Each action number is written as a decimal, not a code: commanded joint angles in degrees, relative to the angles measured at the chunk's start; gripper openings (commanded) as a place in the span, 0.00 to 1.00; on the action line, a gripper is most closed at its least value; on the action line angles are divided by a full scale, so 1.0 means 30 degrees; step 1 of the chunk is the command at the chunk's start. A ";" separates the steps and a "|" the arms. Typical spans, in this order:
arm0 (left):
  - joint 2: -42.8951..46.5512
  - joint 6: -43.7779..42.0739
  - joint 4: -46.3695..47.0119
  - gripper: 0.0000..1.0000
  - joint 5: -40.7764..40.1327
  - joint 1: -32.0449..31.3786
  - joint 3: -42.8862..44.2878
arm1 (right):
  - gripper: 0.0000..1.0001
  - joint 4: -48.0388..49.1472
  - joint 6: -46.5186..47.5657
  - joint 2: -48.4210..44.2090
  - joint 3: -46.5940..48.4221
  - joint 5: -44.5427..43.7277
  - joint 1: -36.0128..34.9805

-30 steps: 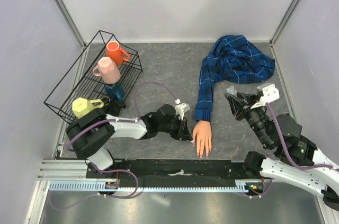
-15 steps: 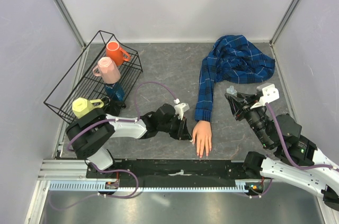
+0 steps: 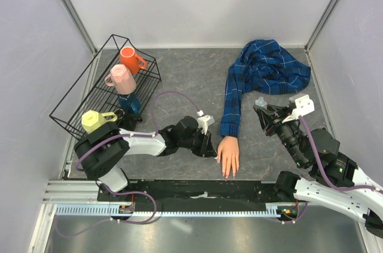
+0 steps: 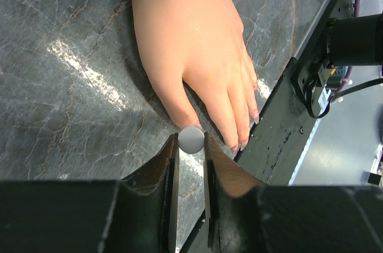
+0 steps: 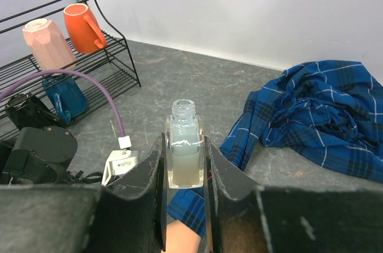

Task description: Paint the nails

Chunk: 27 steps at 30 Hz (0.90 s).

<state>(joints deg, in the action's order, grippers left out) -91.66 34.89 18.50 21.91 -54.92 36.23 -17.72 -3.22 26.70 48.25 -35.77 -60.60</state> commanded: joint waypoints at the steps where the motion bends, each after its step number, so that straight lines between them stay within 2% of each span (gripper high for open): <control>1: 0.0406 -0.0880 0.0248 0.02 -0.0390 0.0141 0.0697 | 0.00 0.0485 -0.0010 0.0065 0.0030 0.0146 -0.0016; 27: 0.0670 -0.1495 -0.0484 0.02 -0.0712 0.0288 0.1137 | 0.00 0.0485 -0.0097 0.0124 0.0001 0.0145 -0.0015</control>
<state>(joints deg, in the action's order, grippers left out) -91.31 32.99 16.16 21.02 -54.33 37.74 -17.69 -3.22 26.76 48.25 -35.79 -60.60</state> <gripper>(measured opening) 0.247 0.287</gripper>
